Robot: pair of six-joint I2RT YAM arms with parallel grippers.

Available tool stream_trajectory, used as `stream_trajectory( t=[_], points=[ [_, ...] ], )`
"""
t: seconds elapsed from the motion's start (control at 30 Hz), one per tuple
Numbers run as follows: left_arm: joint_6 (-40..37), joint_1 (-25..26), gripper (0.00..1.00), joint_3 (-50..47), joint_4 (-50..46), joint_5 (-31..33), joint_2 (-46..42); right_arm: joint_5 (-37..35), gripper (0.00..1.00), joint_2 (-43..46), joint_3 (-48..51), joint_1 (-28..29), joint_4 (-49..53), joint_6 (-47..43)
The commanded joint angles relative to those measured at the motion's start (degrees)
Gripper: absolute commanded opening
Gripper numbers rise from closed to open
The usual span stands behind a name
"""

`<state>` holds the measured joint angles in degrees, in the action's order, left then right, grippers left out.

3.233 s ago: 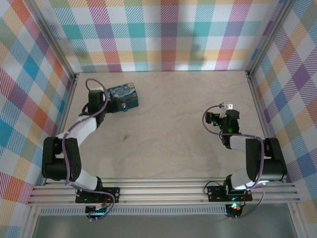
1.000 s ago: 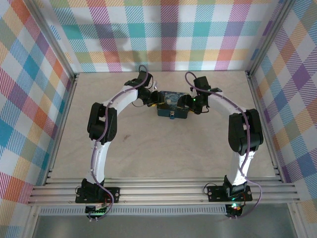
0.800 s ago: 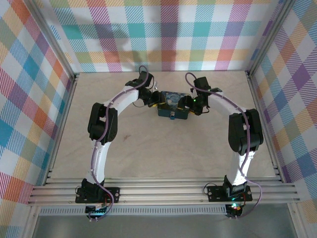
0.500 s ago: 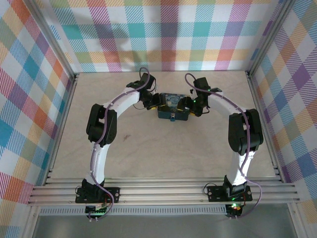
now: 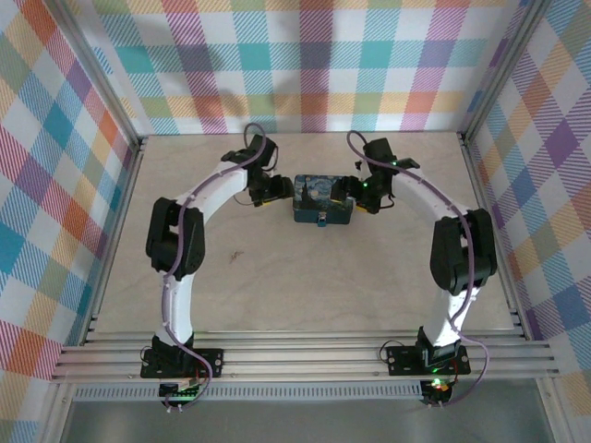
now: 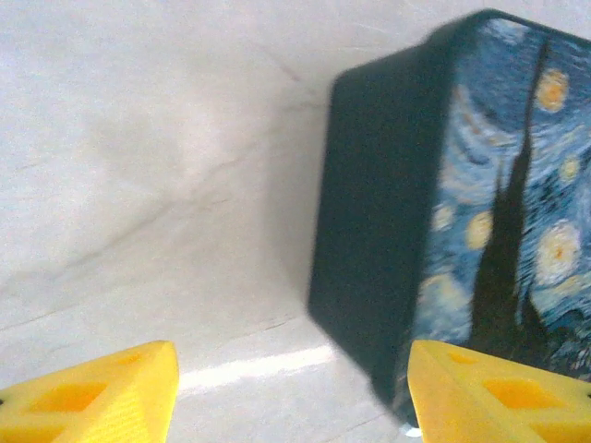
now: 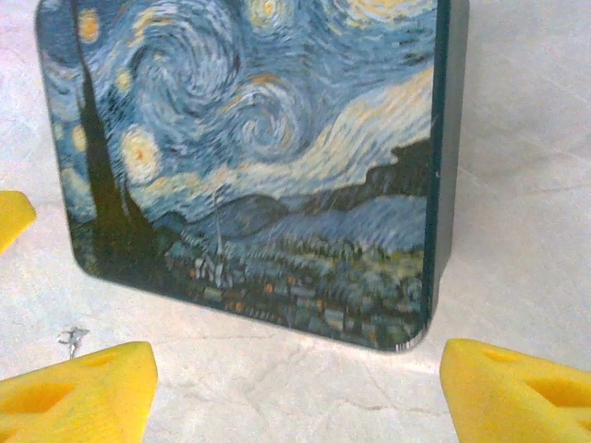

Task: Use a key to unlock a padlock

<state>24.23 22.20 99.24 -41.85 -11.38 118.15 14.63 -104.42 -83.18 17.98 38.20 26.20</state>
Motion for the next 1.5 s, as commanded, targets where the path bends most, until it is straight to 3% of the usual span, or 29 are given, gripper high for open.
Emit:
stream_trajectory(
  t=[0.0, 0.27, 0.47, 0.57, 1.07, 1.47],
  points=[
    [0.63, -4.00, 0.67, -6.76, -0.89, 3.32, -8.73, 1.31, 0.80, 4.70, 3.51, 0.26, 0.71, -0.25],
    [-0.77, -13.57, 0.61, -26.10, -4.04, -0.88, -22.49, 2.06, 0.80, 9.31, 12.45, 4.01, -3.32, 3.24],
    [-5.28, -14.37, 0.50, -33.05, -6.06, -4.35, -22.90, 1.85, 0.79, 7.40, 12.16, 9.84, -4.60, 4.56],
    [-8.04, -14.07, 0.43, -33.19, -6.77, -3.86, -21.26, 1.74, 0.79, 5.88, 10.73, 11.94, -4.30, 4.70],
    [-12.93, -6.09, 0.37, -25.56, -11.46, 4.76, -8.36, 0.23, 0.79, 6.57, 13.05, 14.28, -4.97, 6.03],
    [-13.53, -5.41, 0.34, -28.16, -10.54, 5.66, -9.16, -1.06, 0.79, 7.86, 13.71, 14.32, -4.93, 6.74]
  ],
)
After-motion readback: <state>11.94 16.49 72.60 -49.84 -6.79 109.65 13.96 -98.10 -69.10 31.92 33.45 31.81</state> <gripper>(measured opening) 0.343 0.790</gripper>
